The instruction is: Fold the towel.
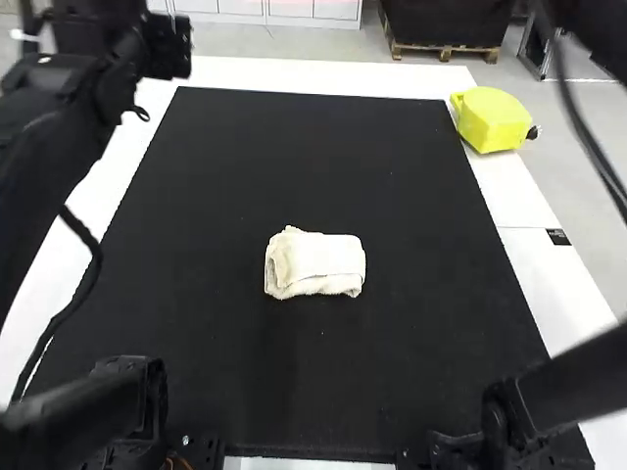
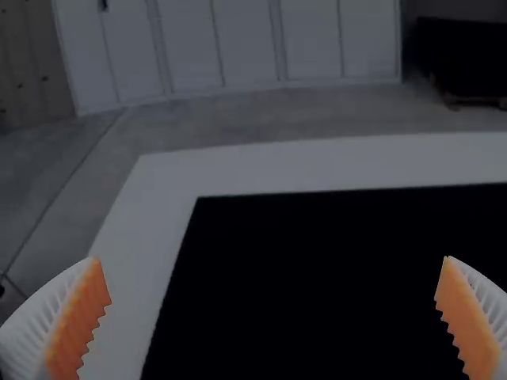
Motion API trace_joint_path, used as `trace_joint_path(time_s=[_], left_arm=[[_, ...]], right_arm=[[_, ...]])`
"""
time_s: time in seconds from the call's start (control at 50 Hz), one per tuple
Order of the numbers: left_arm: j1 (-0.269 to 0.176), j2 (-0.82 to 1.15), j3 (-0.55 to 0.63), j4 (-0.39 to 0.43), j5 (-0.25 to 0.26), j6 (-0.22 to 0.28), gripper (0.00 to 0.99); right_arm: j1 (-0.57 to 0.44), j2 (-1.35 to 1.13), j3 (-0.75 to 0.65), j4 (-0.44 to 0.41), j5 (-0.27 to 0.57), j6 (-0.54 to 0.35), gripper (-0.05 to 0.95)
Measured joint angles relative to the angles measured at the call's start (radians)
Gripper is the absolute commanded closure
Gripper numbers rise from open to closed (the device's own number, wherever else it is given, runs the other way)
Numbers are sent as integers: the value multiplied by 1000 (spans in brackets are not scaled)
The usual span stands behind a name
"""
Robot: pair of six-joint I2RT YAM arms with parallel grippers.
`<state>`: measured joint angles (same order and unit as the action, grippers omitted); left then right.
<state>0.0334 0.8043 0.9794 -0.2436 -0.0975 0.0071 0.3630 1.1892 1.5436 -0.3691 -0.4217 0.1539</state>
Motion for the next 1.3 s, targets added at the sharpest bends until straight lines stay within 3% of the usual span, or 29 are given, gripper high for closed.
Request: trace_joint_path(time_s=[0.3, 0.6, 0.78, 0.92, 1.12, 1.3], left_arm=[[0, -305, 2, -158, 0, -27, 28], [0, -684, -23, -192, 0, -39, 28], [0, -804, -45, -237, -8, -39, 28], [0, -802, -43, -245, -29, -39, 28], [2, -803, -165, -66, -55, -39, 30], [2, -803, -435, 161, -56, -30, 28]], right_arm=[[-137, -470, -188, 13, 30, 62, -8], [-269, -882, -311, -8, 18, 83, -8], [-287, -1050, -313, -34, 37, 58, -8], [-288, -1137, -313, -39, 128, -13, -8], [-293, -1182, -379, -37, 334, -145, -8], [-286, -1182, -653, -21, 477, -261, -8]])
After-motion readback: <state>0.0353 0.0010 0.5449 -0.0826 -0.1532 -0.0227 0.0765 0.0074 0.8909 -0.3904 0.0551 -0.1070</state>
